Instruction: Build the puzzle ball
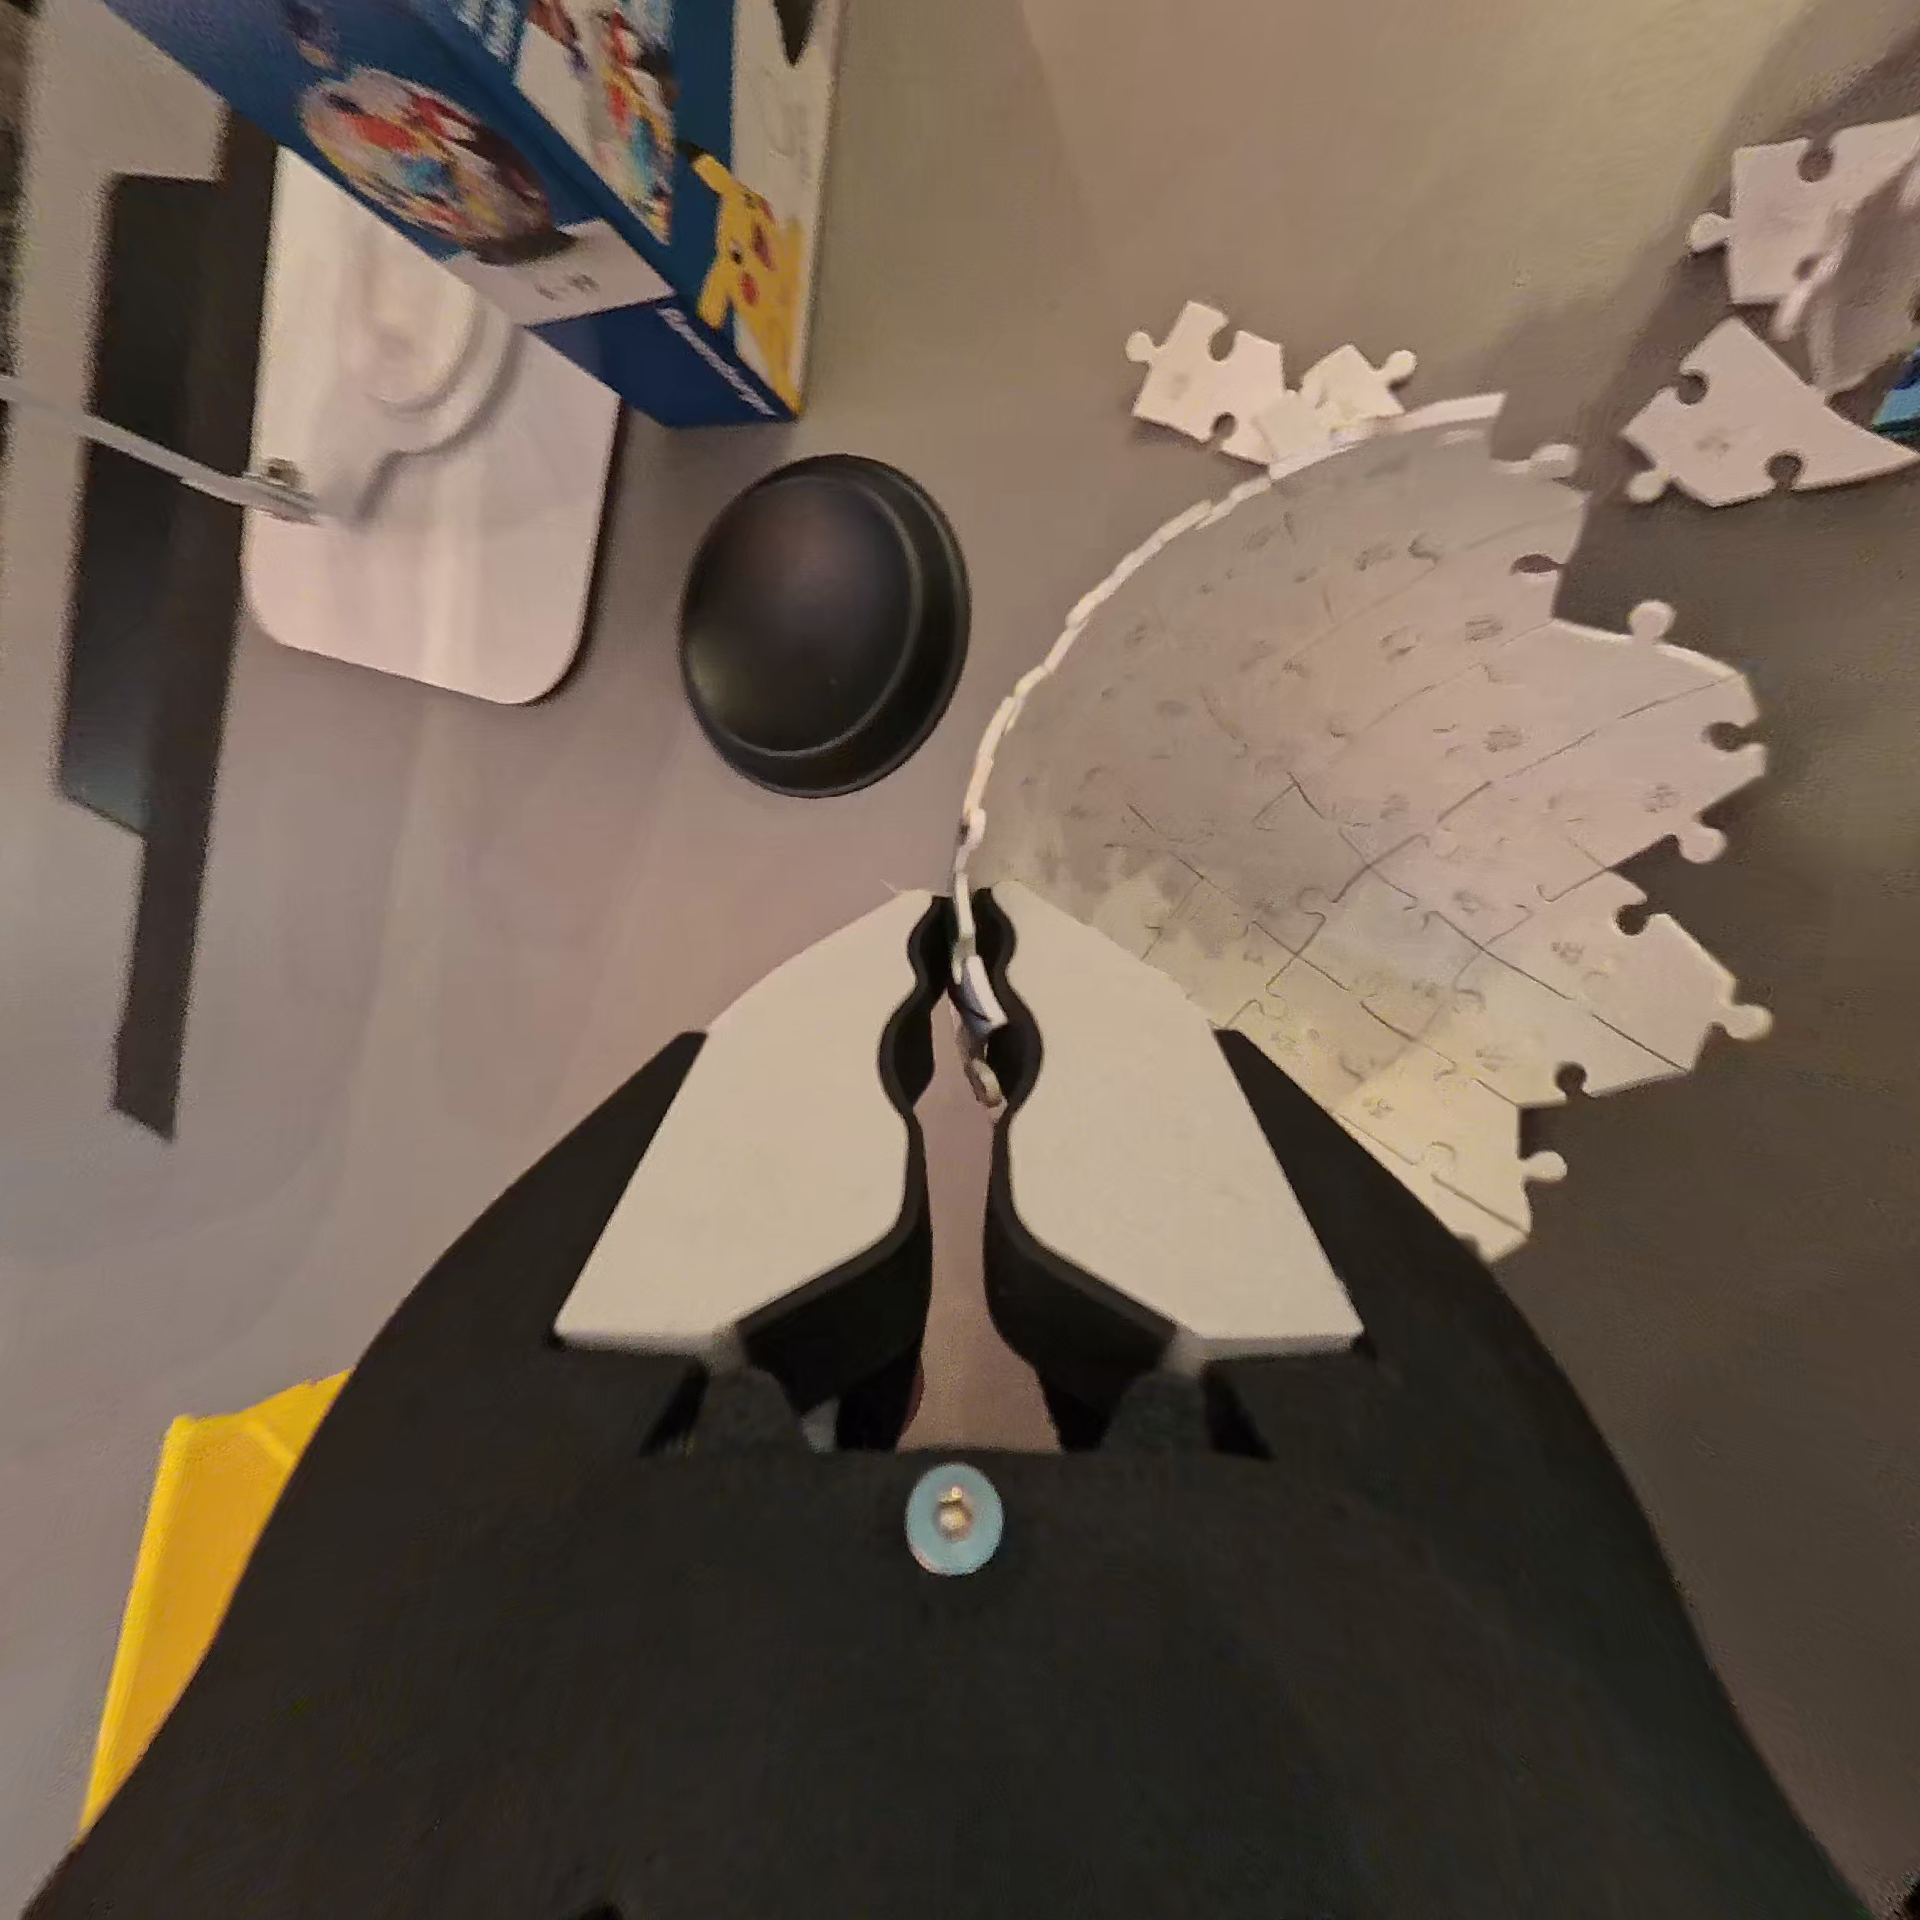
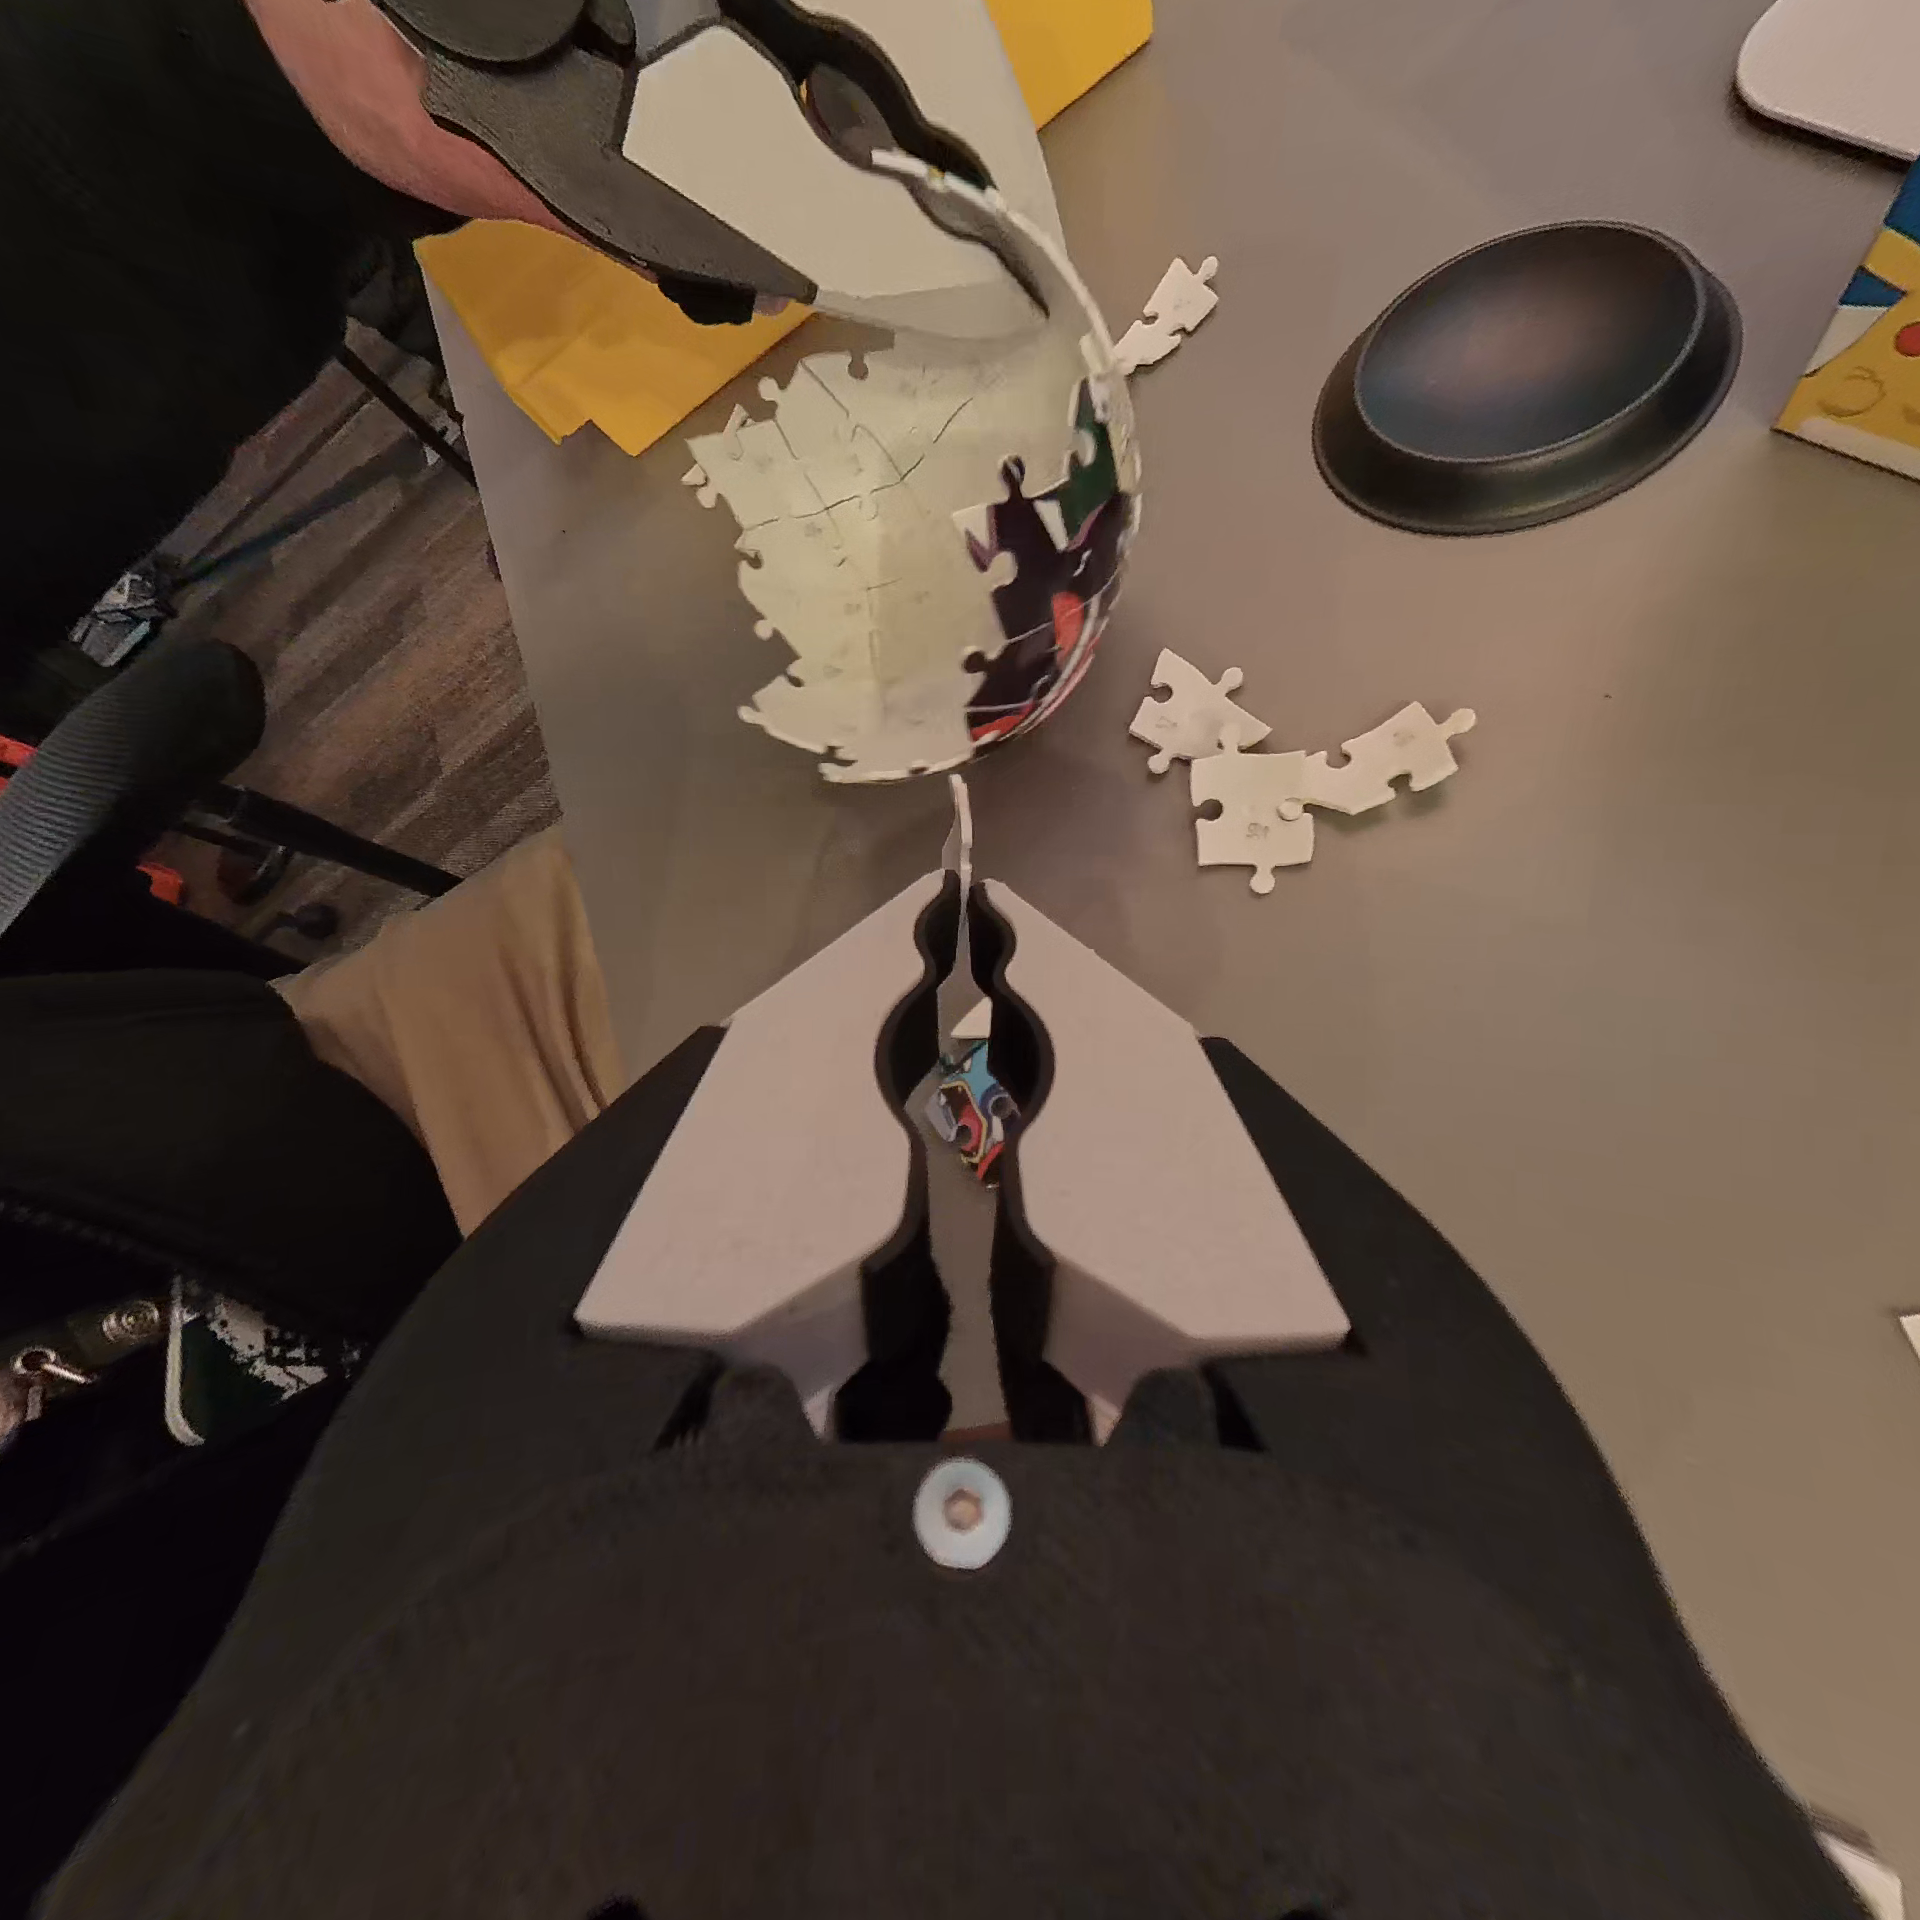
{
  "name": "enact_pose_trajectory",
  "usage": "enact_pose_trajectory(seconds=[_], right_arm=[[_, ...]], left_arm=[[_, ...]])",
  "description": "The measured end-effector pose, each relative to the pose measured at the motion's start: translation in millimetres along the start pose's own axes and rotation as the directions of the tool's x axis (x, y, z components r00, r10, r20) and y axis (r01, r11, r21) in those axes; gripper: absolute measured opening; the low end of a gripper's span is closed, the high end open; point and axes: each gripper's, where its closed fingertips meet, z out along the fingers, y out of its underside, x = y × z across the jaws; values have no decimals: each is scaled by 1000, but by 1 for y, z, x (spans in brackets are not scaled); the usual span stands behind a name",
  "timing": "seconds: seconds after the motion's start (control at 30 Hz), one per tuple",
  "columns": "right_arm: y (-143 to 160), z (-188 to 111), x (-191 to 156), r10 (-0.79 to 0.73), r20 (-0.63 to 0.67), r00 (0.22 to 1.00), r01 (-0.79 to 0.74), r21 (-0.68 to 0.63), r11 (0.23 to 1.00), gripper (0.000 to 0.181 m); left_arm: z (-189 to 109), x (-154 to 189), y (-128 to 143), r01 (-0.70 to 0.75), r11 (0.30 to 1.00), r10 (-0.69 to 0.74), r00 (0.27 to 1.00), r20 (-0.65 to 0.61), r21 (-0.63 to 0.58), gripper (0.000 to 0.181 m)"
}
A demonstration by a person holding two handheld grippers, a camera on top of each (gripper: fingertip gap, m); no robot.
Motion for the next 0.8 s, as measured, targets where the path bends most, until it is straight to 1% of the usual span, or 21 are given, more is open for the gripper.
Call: enact_pose_trajectory(seconds=[0.07,0.2,0.4,0.63,0.7,0.8], right_arm=[[1,2,-5,-3,10,1000,3,-13,1000,0],[3,10,-16,22,33,999,-22,-26,999,0],[16,38,-31,111,45,993,-108,-57,993,0],[19,65,-31,218,22,976,-216,-46,975,0],[20,68,-28,212,-7,977,-212,-49,976,0],[20,71,-22,196,-51,979,-199,-53,979,0]], left_arm=[[-5,-5,-1,-13,1000,12,996,83,14,4],[-14,-8,-1,-33,999,26,978,206,28,4],[-30,-9,-7,-69,997,48,926,375,43,3],[-41,7,-16,-126,989,71,871,486,81,3],[-44,10,-17,-150,986,93,860,501,75,3],[-49,13,-19,-153,984,86,852,517,90,3]])
